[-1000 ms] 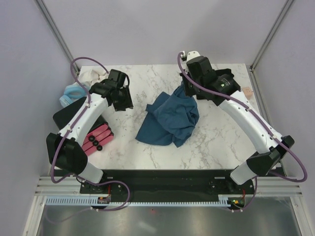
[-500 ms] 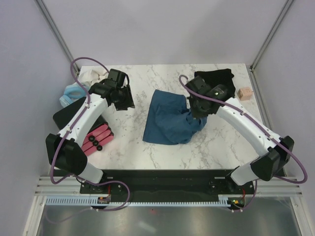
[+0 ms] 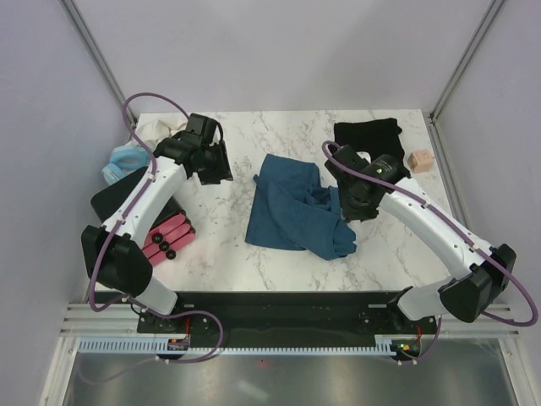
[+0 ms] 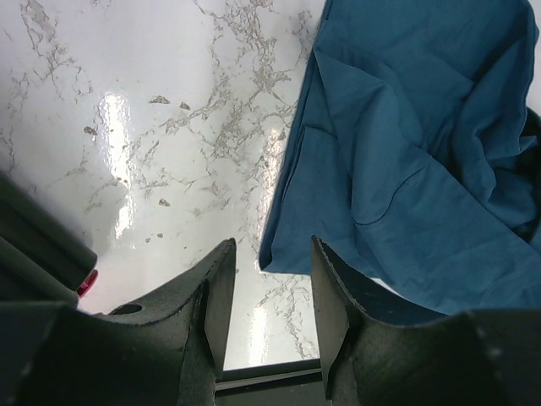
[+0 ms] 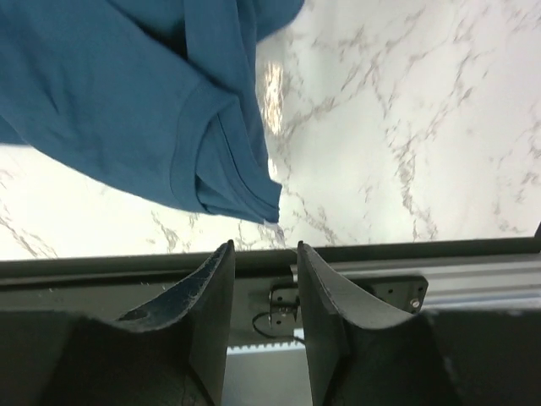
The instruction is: Fold and stack the t-shirts
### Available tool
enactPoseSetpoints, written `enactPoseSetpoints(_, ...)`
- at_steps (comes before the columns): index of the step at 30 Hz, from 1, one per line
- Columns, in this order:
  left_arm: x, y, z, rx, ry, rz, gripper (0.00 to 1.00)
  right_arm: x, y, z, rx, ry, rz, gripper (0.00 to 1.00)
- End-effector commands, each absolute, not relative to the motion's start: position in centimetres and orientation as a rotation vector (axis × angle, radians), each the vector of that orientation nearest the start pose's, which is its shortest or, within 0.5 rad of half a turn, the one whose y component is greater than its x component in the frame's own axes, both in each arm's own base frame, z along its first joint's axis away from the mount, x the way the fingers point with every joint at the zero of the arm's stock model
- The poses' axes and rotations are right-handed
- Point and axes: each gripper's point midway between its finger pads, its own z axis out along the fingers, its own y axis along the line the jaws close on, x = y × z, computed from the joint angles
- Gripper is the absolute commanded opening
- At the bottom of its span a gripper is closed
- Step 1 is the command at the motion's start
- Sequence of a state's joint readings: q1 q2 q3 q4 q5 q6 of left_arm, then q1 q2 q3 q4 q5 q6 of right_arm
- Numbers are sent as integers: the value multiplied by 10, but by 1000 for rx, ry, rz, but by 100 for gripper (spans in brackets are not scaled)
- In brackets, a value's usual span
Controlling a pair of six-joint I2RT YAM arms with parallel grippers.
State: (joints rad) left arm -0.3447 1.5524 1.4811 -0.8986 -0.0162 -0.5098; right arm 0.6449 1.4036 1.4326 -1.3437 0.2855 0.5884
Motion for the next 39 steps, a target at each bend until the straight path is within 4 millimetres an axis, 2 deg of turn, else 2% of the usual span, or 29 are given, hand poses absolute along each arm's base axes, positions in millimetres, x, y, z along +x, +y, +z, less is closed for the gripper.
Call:
enactPoseSetpoints(1,353,-145,208,-152,2510,-318,48,255,127,231,-8,2576,-144,44)
enactPoseSetpoints(2,353,-143,207,-156,2509,-312,48,270,138,241,-18,2513,-88,50)
enactPoseSetpoints(4,351,-141,206,-166,2507,-300,48,285,159,235,-176,2488,-5,54)
enactPoseSetpoints(5,350,-140,205,-172,2510,-294,48,301,172,233,-217,2441,42,47)
enactPoseSetpoints(6,350,-139,204,-182,2510,-288,47,306,187,227,-283,2444,120,46)
enactPoseSetpoints(7,349,-135,201,-198,2514,-274,48,317,197,209,-370,2470,122,45)
enactPoseSetpoints(8,349,-131,200,-219,2516,-270,48,331,211,214,-394,2439,176,45)
enactPoseSetpoints(9,347,-130,199,-246,2519,-278,48,336,228,210,-444,2448,277,45)
enactPoseSetpoints(10,344,-126,194,-266,2528,-273,49,346,240,193,-486,2471,294,46)
enactPoseSetpoints(11,343,-119,196,-299,2517,-272,49,363,255,203,-489,2406,350,47)
enactPoseSetpoints(12,342,-116,195,-323,2512,-271,50,370,268,203,-511,2389,412,46)
enactPoseSetpoints(13,339,-113,192,-335,2515,-263,50,378,282,188,-535,2404,458,47)
enactPoseSetpoints(14,336,-111,197,-335,2495,-266,50,396,294,202,-542,2330,489,47)
enactPoseSetpoints(15,335,-109,196,-337,2489,-259,50,408,299,204,-543,2308,494,47)
enactPoseSetpoints(16,331,-106,192,-340,2496,-247,50,419,310,183,-575,2329,516,47)
enactPoseSetpoints(17,328,-104,192,-343,2496,-242,50,437,322,204,-592,2259,546,47)
enactPoseSetpoints(18,326,-101,194,-348,2485,-239,50,445,329,203,-609,2253,578,47)
enactPoseSetpoints(19,322,-98,189,-349,2498,-229,50,456,339,174,-625,2301,590,47)
enactPoseSetpoints(20,320,-98,188,-345,2501,-226,50,468,348,193,-603,2256,635,48)
enactPoseSetpoints(21,317,-97,191,-349,2491,-234,50,475,350,190,-585,2257,648,48)
enactPoseSetpoints(22,313,-95,186,-353,2504,-230,50,482,354,170,-581,2289,646,48)
enactPoseSetpoints(23,310,-94,185,-359,2505,-232,50,486,362,178,-587,2260,679,49)
enactPoseSetpoints(24,307,-94,186,-368,2500,-237,50,489,366,175,-574,2265,698,50)
enactPoseSetpoints(25,303,-92,179,-376,2513,-230,50,491,371,161,-572,2288,722,52)
enactPoseSetpoints(26,300,-92,176,-377,2522,-227,50,491,380,166,-579,2265,776,53)
enactPoseSetpoints(27,298,-92,174,-380,2528,-226,50,491,384,163,-563,2274,805,53)
enactPoseSetpoints(30,291,-89,168,-395,2542,-217,49,491,394,142,-563,2296,865,53)
enactPoseSetpoints(35,283,-86,163,-415,2547,-207,49,480,403,121,-600,2339,891,53)
enactPoseSetpoints(39,279,-85,159,-426,2555,-202,49,471,401,107,-630,2377,864,52)
